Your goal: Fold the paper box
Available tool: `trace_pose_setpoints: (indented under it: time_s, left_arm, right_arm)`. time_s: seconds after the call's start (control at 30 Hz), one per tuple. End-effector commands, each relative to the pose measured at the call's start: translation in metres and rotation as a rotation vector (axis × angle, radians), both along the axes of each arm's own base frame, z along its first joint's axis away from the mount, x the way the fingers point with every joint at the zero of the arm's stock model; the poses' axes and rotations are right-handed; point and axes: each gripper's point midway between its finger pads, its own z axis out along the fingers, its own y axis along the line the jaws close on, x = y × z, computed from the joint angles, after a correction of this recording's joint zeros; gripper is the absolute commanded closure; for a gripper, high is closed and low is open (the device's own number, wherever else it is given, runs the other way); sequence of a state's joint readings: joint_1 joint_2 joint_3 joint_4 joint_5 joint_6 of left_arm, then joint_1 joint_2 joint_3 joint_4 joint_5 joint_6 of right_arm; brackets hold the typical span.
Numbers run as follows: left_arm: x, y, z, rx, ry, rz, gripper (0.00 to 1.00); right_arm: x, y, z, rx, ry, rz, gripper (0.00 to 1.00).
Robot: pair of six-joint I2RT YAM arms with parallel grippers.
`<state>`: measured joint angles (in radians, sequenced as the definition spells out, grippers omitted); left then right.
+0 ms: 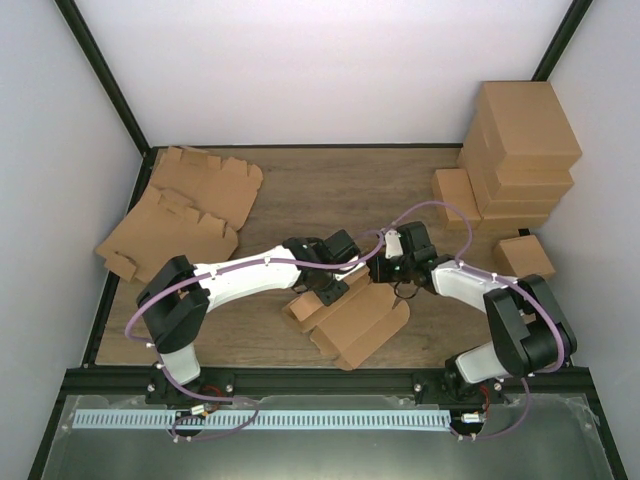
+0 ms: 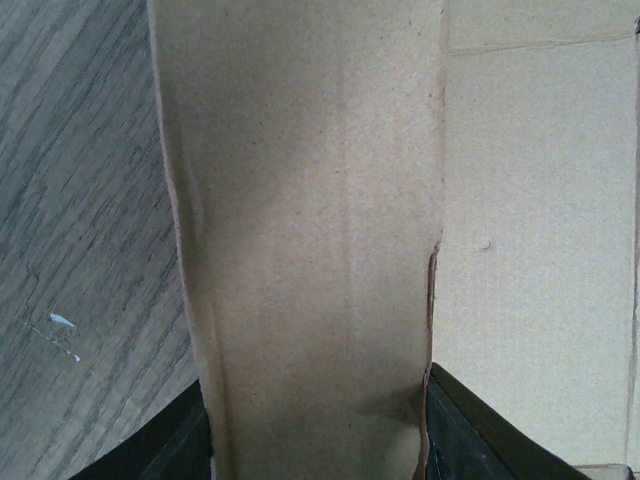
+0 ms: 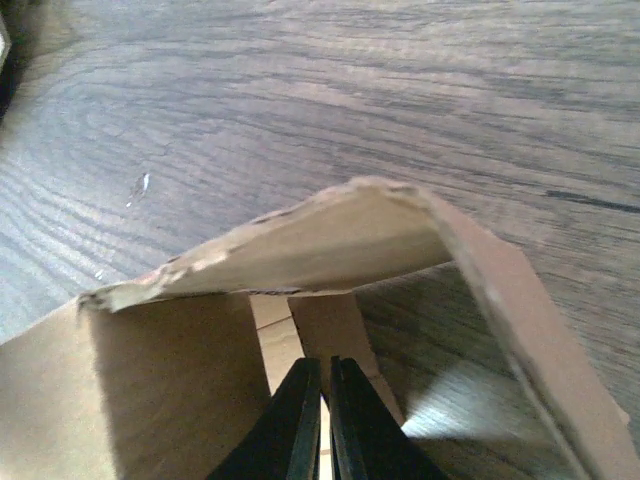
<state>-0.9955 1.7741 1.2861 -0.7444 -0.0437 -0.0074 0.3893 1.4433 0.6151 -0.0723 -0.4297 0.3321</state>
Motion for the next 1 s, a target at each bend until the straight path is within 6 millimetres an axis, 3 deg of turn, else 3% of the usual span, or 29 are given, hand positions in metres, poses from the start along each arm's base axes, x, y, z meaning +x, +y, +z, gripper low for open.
trace_pose_setpoints:
  time_s: [0.0, 0.33, 0.43, 0.6, 0.7, 0.77, 0.97]
  left_arm:
    - [-0.011, 0.002, -0.020, 0.027, 0.060, -0.011, 0.53]
    - [-0.013, 0.004, -0.022, 0.034, 0.067, -0.005, 0.53]
    - [-0.012, 0.006, -0.022, 0.041, 0.062, -0.002, 0.53]
    - [-0.012, 0.006, -0.023, 0.043, 0.063, 0.000, 0.53]
    - [-0.012, 0.006, -0.023, 0.045, 0.060, 0.000, 0.53]
    - [-0.010, 0.007, -0.023, 0.049, 0.053, 0.007, 0.53]
    - [-0.008, 0.006, -0.022, 0.047, 0.049, 0.016, 0.54]
  right_arm:
    - [-0.009, 0.015, 0.015, 0.082, -0.020, 0.082, 0.96]
    - [-0.011, 0.014, 0.005, 0.058, 0.001, 0.096, 0.96]
    - [-0.002, 0.002, 0.015, 0.010, -0.049, 0.027, 0.96]
    - [0.013, -0.020, 0.046, -0.053, -0.183, -0.094, 0.95]
    - [0.018, -0.034, 0.061, -0.095, -0.250, -0.159, 0.83]
    - [0.021, -0.044, 0.062, -0.133, -0.269, -0.198, 0.59]
    - [0.022, -0.065, 0.066, -0.183, -0.308, -0.298, 0.52]
